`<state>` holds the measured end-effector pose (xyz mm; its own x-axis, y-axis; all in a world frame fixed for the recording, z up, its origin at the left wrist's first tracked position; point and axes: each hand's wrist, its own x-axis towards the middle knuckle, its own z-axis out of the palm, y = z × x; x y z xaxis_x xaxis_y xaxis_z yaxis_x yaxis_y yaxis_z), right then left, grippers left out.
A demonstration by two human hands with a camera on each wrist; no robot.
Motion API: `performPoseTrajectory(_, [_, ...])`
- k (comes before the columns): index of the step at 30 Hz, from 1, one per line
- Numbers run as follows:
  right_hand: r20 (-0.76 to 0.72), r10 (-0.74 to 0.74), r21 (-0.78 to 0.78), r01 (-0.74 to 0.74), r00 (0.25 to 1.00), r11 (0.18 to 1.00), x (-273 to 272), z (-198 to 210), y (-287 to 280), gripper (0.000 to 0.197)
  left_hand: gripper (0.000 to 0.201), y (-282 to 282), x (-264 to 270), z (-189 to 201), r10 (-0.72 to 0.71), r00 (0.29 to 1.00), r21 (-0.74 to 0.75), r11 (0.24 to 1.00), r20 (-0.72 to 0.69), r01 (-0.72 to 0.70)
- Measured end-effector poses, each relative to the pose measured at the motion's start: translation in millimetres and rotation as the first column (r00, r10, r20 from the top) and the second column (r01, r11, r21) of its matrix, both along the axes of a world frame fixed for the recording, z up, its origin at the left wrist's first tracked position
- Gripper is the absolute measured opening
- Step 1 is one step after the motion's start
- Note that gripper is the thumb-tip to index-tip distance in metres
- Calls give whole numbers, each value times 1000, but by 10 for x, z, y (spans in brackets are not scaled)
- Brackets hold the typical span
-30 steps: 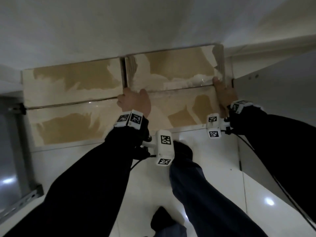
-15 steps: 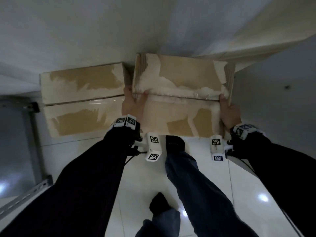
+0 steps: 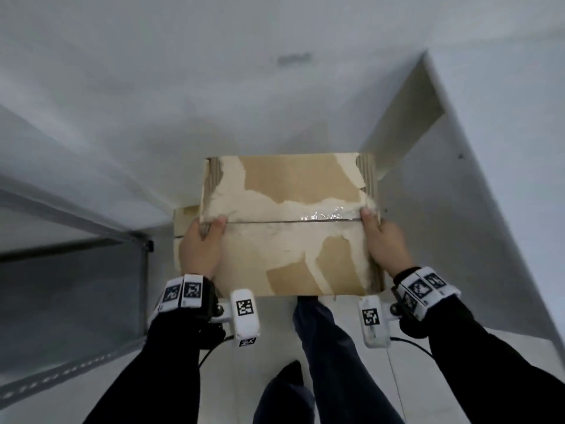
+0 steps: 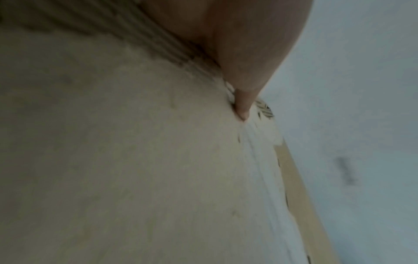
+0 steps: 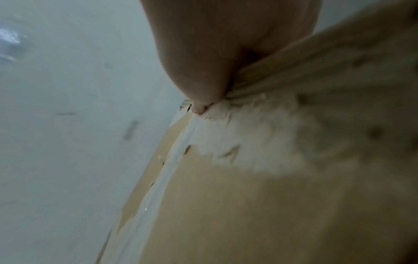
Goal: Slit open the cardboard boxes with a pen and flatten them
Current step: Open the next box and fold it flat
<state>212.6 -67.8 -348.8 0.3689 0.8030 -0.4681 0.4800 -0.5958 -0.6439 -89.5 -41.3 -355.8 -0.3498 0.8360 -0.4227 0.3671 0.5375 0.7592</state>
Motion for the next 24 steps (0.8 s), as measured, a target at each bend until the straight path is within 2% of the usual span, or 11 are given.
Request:
performPoseTrajectory(6, [109,43,205,-64,993,977,149,1524,-537,66,36,-375,137,1636,-116,993,197,973,-37,121])
performPoseTrajectory(11, [114,-32,355,-11,993,935,508,2382,-1017,56,29,-506,542,2565,-229,973,344,913,-11,218])
performPoseTrajectory(14, [105,-115,389,66,988,919,873,2664,-1304,57,23,-589,971,2873,-301,954,385,880,-5,279])
performPoseTrajectory(17, [104,-189,393,134,976,910,1321,2847,-1561,61,28,-584,1527,3021,-385,923,393,851,16,348])
performPoseTrajectory(24, [60,-209,310,181,976,933,2753,3020,-1863,61,45,-412,3132,3009,-508,862,336,812,6,476])
